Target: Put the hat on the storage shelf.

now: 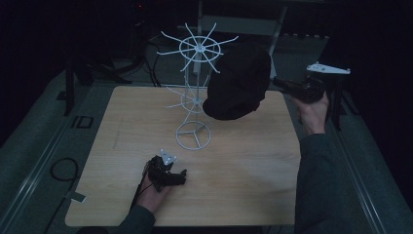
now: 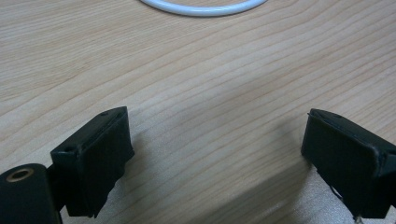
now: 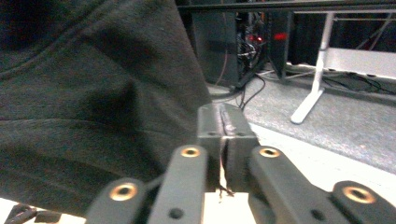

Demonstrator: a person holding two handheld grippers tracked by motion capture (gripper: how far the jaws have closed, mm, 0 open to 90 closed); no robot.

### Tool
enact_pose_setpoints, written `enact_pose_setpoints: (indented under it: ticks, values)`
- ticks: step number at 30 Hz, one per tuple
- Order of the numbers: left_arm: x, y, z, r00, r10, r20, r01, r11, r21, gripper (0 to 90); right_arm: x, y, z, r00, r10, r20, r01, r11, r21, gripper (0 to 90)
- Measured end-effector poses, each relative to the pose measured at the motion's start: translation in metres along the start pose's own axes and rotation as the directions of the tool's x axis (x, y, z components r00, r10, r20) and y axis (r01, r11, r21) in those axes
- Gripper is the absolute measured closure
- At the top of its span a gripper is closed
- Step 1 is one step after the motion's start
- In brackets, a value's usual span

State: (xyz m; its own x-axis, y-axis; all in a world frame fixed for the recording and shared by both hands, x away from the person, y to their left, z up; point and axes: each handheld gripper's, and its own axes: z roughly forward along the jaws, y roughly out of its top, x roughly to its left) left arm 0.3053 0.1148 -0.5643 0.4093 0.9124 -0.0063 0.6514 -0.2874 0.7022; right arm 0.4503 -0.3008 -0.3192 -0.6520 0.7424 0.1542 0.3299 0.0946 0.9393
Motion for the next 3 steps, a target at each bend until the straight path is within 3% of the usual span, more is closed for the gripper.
enact_pose_setpoints:
  ticks: [3]
  values:
    - [0.0, 0.0, 0.0, 1.0, 0.001, 0.0, -0.001, 1.0, 0.0, 8.9, 0.0008, -0.001, 0.0015, 0.9999, -0.004, 0.016, 0.004, 1.0, 0.016, 90.0]
